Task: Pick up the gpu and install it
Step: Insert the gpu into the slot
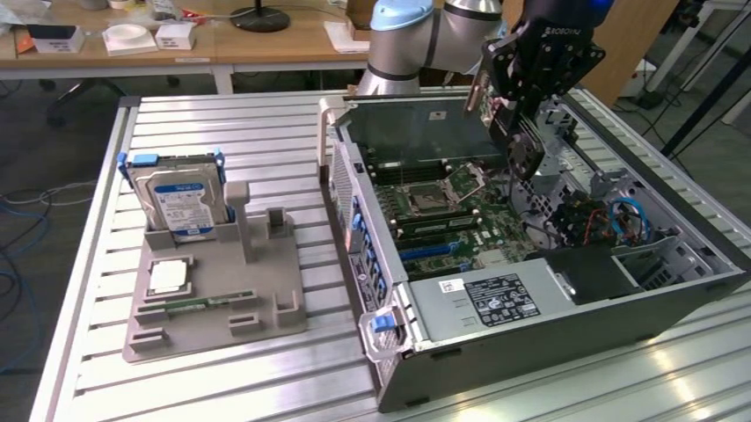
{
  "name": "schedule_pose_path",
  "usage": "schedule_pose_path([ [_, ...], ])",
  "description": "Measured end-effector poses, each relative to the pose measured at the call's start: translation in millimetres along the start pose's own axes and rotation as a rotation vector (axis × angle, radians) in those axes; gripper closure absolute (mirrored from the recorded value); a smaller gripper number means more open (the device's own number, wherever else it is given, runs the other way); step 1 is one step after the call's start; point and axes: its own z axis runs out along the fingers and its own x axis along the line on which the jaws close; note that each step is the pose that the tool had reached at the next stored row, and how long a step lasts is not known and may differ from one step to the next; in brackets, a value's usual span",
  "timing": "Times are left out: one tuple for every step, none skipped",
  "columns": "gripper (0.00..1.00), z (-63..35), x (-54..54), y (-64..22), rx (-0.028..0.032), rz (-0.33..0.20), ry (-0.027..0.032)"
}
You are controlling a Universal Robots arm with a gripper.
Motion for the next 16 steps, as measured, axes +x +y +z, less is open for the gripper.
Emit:
schedule_pose_path([
  [0.74, 0.0, 0.0, 0.0, 0.0000, 0.000, 0.0000],
  [0.74, 0.0, 0.0, 0.0, 0.0000, 0.000, 0.0000],
  [0.74, 0.0, 0.0, 0.0, -0.0001, -0.003, 0.0001],
  [0.74, 0.0, 0.0, 0.0, -0.0002, -0.008, 0.0002],
  [0.74, 0.1, 0.0, 0.0, -0.0004, -0.014, 0.0004],
  [0.74, 0.0, -0.1, 0.0, -0.0005, -0.020, 0.0005],
  [0.74, 0.1, 0.0, 0.0, -0.0007, -0.025, 0.0007],
  [0.74, 0.1, 0.0, 0.0, -0.0009, -0.031, 0.0008],
  [0.74, 0.1, 0.0, 0.0, -0.0012, -0.037, 0.0010],
  [0.74, 0.1, 0.0, 0.0, -0.0012, -0.043, 0.0012],
  [0.74, 0.1, 0.0, 0.0, -0.0014, -0.048, 0.0013],
  [0.74, 0.2, 0.0, 0.0, -0.0016, -0.054, 0.0015],
  [0.74, 0.2, 0.0, 0.0, -0.0017, -0.060, 0.0016],
  [0.74, 0.2, 0.0, 0.0, -0.0020, -0.066, 0.0018],
  [0.74, 0.2, 0.0, 0.0, -0.0021, -0.072, 0.0019],
  [0.74, 0.2, -0.1, 0.0, -0.0023, -0.077, 0.0021],
])
